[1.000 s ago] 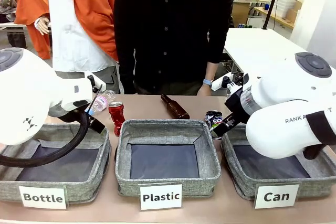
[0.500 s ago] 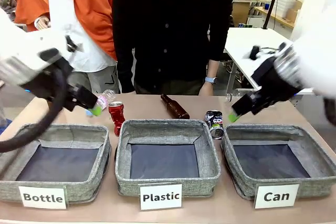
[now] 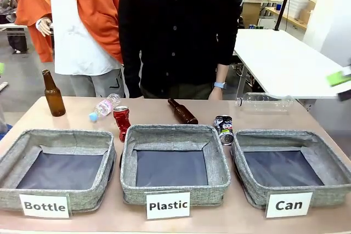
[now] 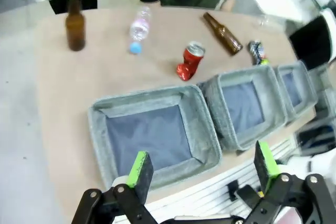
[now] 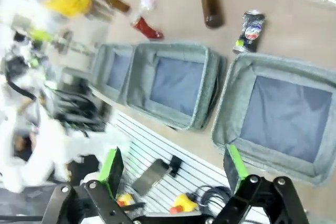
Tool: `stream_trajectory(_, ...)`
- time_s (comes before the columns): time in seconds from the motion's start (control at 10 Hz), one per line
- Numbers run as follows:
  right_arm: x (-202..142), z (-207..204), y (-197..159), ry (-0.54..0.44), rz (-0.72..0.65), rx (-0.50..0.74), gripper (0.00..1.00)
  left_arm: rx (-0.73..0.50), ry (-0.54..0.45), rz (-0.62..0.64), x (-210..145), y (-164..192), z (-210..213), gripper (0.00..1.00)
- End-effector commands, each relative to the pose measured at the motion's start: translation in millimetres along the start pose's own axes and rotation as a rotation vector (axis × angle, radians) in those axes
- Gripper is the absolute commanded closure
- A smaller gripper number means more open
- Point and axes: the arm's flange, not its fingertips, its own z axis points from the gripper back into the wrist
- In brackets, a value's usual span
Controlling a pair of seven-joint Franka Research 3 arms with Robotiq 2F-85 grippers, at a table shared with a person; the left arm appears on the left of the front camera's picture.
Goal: Sort the can waste into the basket.
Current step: Pick up the can waste from the table and place it in the right Fabric basket.
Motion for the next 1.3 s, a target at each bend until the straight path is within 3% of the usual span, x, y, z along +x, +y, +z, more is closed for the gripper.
stream_trajectory(0.0, -16, 24, -73, -0.121, -0.146, 0.169, 0.0, -0.151, -0.128, 0.165, -89, 78, 4, 0.0)
stream_trajectory(0.3, -43, 54, -168, -0.297, -0.34, 0.354, 0.0, -0.331, -0.303, 0.384, -145, 162, 7, 0.0)
stream_trajectory(0.5, -58, 55, -200, -0.373, -0.428, 0.394, 0.0, -0.351, -0.379, 0.487, -163, 177, -1, 0.0)
stream_trajectory(0.6, -61, 56, -206, -0.391, -0.441, 0.391, 0.0, -0.335, -0.396, 0.516, -169, 175, -7, 0.0)
stream_trajectory(0.7, -59, 53, -202, -0.406, -0.459, 0.274, 0.0, -0.271, -0.401, 0.496, -166, 170, -5, 0.0)
stream_trajectory(0.8, -65, 61, -211, -0.38, -0.462, 0.383, 0.0, -0.334, -0.373, 0.52, -128, 237, 69, 0.0)
stream_trajectory(1.2, -65, 61, -211, -0.38, -0.462, 0.383, 0.0, -0.334, -0.373, 0.52, -128, 237, 69, 0.0)
